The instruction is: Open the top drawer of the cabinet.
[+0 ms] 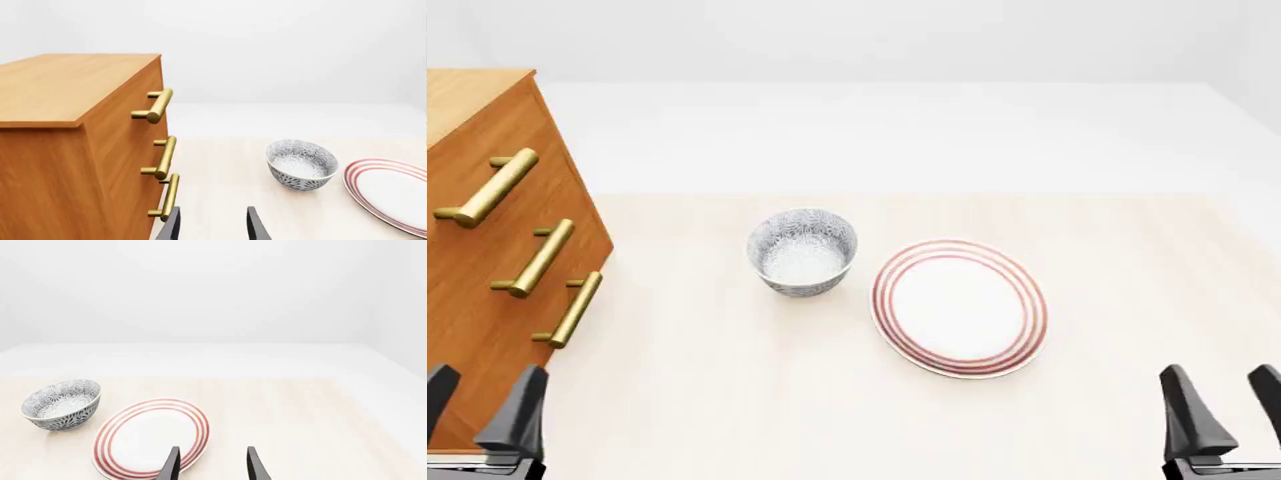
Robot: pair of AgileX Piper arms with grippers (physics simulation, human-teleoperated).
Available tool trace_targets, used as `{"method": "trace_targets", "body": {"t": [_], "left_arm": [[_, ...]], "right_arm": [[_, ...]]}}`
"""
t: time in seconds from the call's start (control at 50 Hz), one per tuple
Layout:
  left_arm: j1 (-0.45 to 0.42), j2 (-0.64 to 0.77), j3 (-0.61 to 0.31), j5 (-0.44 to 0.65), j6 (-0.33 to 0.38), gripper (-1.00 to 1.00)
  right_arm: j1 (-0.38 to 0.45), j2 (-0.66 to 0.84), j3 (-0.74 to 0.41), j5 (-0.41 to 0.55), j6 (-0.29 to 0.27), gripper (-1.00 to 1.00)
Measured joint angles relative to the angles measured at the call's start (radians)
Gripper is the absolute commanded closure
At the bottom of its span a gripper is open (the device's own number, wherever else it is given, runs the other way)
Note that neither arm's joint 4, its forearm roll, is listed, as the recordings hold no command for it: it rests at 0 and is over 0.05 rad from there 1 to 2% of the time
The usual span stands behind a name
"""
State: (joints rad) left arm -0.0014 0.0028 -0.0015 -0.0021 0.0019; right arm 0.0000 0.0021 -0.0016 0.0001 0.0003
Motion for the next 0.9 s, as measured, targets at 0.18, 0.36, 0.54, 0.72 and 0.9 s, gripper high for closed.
{"method": "trace_targets", "body": {"t": [0.18,0.36,0.54,0.72,0.9], "left_arm": [[-0.008,0.011,-0.004,-0.008,0.015,-1.0],[-0.013,0.019,-0.009,-0.009,0.032,-1.0],[-0.024,0.014,-0.035,0.016,0.084,-1.0],[-0.058,0.05,-0.076,0.021,0.16,-1.0],[-0.067,0.1,-0.116,0.03,0.233,-1.0]], "right_arm": [[0.0,0.002,-0.002,0.001,0.0,-1.0],[0.0,0.002,-0.004,0.002,-0.002,-1.0],[0.0,0.002,-0.004,0.003,-0.003,-1.0],[0.0,0.002,-0.004,0.002,-0.003,-1.0],[0.0,0.003,-0.004,0.002,-0.003,-1.0]]}}
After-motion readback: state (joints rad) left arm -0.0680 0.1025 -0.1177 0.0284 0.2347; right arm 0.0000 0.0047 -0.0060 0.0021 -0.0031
